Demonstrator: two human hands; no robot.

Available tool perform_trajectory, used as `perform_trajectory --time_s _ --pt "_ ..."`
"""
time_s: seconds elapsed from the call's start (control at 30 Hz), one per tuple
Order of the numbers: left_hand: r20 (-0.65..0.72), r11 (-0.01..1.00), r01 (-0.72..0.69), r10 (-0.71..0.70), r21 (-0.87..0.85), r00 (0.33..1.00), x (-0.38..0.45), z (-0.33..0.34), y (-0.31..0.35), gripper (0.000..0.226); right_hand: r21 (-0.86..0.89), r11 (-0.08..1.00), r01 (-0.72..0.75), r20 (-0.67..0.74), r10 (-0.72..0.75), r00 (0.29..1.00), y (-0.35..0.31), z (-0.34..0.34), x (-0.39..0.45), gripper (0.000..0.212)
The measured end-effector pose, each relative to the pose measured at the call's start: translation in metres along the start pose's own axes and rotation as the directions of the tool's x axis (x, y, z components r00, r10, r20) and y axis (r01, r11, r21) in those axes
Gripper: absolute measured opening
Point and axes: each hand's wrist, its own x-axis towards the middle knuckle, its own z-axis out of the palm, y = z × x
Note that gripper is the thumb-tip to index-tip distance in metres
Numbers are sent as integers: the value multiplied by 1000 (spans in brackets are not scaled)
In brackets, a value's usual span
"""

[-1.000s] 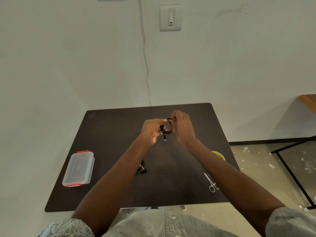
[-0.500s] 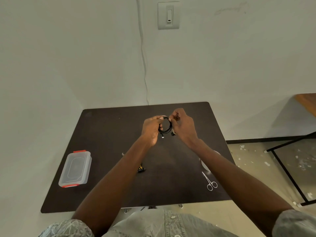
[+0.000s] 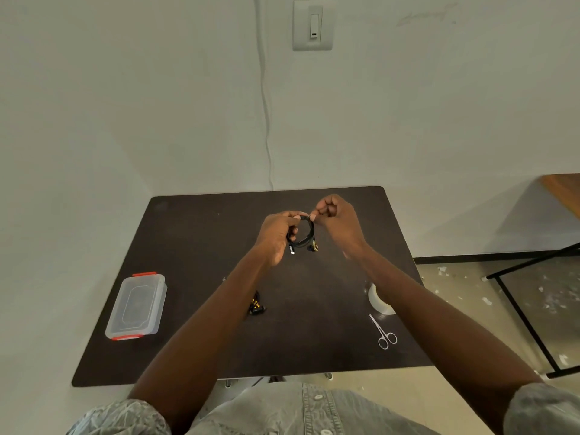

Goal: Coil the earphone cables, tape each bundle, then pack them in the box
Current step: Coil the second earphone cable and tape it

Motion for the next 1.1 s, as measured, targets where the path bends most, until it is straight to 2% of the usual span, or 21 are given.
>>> perform_trajectory --time_s 0.1,0.2,0.37,0.6,0.7,0.77,0.83,0.9,0.93,1.03,1.1 --pt "42 1000 -8 10 -25 999 -2 -2 1 23 226 964 -138 57 129 990 -3 -4 2 23" --pt "61 999 -34 34 -5 998 -1 -4 -1 23 322 921 -219 101 197 975 -3 -6 2 24" --pt "35 997 -72 71 28 997 -1 -7 -2 13 335 912 -237 151 196 969 -2 -6 3 26" --pt "32 996 -61 60 61 998 -2 -13 -1 20 261 926 -273 282 198 939 1 -9 5 23" --pt "66 993 -65 58 100 996 -4 -13 -2 24 279 902 -330 299 245 922 1 -10 5 17" --pt "65 992 -71 65 102 996 -4 -12 -4 23 252 906 -341 259 276 926 2 -8 5 15" --pt "37 995 -73 71 72 997 -3 -13 -6 20 159 953 -260 79 250 965 7 -6 7 11" --pt "-6 997 -74 74 34 997 -1 -13 -8 16 -3 994 -109 -129 107 986 11 -4 5 9" --pt "-31 997 -71 71 9 997 0 -14 -9 15 -65 997 -34 -179 22 984 11 -3 2 8" --pt "-109 996 -57 50 -68 993 3 -12 -9 16 -213 963 168 -182 -208 961 14 3 -11 8" --pt "-141 993 -49 33 -107 989 5 -10 -8 16 -300 920 251 -137 -302 943 18 11 -15 9"
